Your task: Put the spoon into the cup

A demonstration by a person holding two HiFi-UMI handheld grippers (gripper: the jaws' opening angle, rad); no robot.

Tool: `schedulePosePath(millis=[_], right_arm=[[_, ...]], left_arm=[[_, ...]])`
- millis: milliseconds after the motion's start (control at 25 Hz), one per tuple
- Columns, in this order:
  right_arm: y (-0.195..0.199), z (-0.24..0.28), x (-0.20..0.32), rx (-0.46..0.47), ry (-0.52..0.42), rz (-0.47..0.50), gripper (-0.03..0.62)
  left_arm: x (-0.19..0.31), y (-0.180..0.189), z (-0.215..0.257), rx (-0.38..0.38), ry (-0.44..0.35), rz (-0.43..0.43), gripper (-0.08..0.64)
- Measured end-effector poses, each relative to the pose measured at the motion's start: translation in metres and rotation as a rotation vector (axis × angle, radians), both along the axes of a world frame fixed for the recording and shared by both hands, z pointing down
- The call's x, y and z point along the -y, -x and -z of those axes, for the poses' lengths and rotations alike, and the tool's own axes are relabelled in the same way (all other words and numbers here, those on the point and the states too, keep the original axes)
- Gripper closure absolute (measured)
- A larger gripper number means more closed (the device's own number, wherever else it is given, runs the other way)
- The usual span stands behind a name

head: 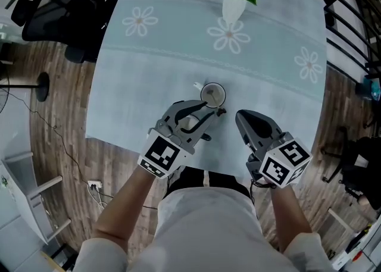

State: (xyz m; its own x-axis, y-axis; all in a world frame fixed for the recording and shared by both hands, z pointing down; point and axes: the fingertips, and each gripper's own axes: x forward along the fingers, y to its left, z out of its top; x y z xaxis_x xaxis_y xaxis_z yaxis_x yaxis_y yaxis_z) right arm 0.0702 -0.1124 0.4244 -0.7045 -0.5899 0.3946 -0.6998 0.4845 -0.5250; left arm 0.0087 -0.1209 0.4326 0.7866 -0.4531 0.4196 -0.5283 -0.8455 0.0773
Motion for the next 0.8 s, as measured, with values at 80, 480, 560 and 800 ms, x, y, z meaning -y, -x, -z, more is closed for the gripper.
schedulePosePath(millis=[80,480,560,800], right_arm=[[0.003,0.006,0.001,-0.004,-0.012,0.004,0.569],[0.017,0.033,0.004,-0.026,-0.062,0.021,0.569],[0.020,0.038,0.005,-0.032,-0.073,0.025,0.569],[0.030,0.052,0.005,-0.054,-0.100,0.035,0.569]], left_arm=[[0.003,0.007,0.007,-0.015,-0.001,0.025,0.458],[0.006,0.038,0.033,-0.065,0.001,0.103,0.502],[0.007,0.044,0.039,-0.076,-0.002,0.117,0.508],[0.008,0.060,0.057,-0.098,-0.015,0.147,0.525]])
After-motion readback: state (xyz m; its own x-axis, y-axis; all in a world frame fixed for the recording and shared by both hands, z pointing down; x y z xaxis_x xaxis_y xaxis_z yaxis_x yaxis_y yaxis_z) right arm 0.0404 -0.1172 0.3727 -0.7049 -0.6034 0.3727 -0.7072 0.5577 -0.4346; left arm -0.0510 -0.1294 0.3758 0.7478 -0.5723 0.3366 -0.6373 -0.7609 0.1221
